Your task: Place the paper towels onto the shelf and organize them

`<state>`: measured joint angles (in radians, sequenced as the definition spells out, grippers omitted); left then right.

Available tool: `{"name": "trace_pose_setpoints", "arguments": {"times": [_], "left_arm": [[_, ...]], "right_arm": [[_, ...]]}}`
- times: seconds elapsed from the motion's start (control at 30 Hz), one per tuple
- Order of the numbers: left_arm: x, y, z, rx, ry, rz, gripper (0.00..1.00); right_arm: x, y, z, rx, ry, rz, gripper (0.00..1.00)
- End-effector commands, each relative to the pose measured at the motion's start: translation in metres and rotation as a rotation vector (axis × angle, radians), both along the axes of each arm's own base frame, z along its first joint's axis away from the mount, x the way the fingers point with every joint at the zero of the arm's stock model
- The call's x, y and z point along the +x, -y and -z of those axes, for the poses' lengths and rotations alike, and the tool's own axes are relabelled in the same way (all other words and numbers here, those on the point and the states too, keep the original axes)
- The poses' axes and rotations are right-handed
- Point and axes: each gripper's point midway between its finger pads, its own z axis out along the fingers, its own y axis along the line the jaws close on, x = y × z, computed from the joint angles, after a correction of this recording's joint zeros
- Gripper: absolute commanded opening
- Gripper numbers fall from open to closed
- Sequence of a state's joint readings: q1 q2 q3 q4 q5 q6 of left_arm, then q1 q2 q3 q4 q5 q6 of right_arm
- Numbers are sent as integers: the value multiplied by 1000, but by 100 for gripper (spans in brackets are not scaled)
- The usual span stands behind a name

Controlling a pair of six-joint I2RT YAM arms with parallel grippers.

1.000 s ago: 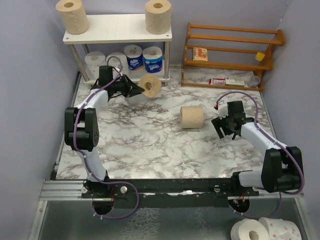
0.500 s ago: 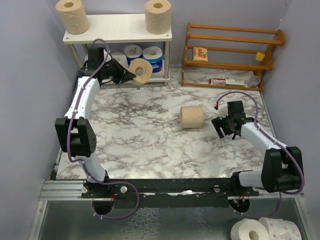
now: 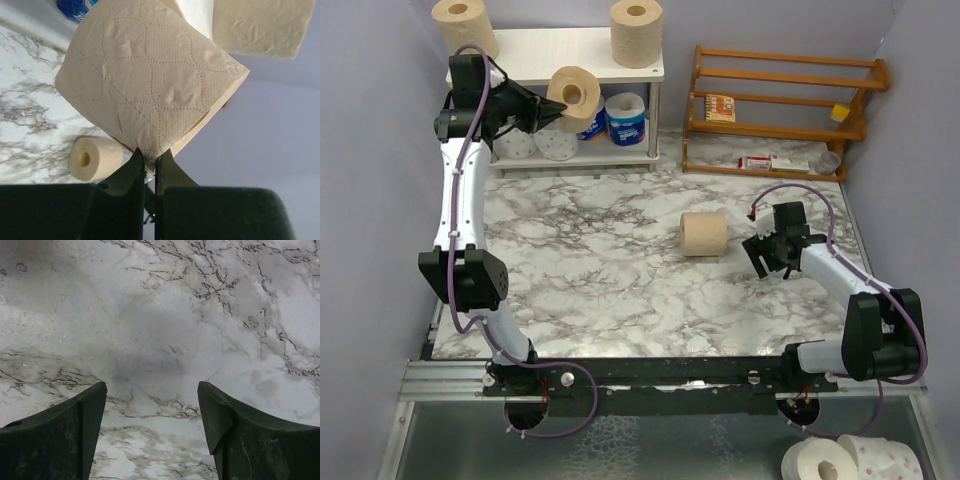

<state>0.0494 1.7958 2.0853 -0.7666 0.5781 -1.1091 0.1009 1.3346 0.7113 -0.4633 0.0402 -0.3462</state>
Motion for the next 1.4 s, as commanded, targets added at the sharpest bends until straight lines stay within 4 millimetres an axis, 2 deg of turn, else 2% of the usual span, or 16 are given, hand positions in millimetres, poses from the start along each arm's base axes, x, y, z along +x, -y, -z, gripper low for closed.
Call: {"name": "trace_pose_setpoints", "arguments": {"times": [0.0, 0.23, 0.37, 0.6, 0.8, 1.0, 1.1, 1.37], "left_arm": [[16, -29, -74, -194, 146, -109, 0], [27, -54, -110, -261, 226, -164, 0], [31, -65, -121, -275, 256, -185, 0], [19, -62, -118, -301, 211, -150, 0], [7, -83, -117, -348, 168, -172, 0], [-15, -72, -118, -405, 121, -110, 0], [-13, -79, -122, -400, 137, -136, 0], [-16, -81, -138, -410, 175, -135, 0]], "right_arm": [[3, 3, 0, -17, 13, 4, 75], [2, 4, 2, -22, 5, 5, 75], [2, 4, 3, -23, 2, 6, 74], [1, 5, 5, -26, -7, 7, 75], [2, 5, 5, -25, -5, 7, 75], [1, 5, 7, -26, -12, 7, 75], [0, 4, 8, -25, -17, 4, 75], [0, 6, 8, -30, -14, 8, 75]]}}
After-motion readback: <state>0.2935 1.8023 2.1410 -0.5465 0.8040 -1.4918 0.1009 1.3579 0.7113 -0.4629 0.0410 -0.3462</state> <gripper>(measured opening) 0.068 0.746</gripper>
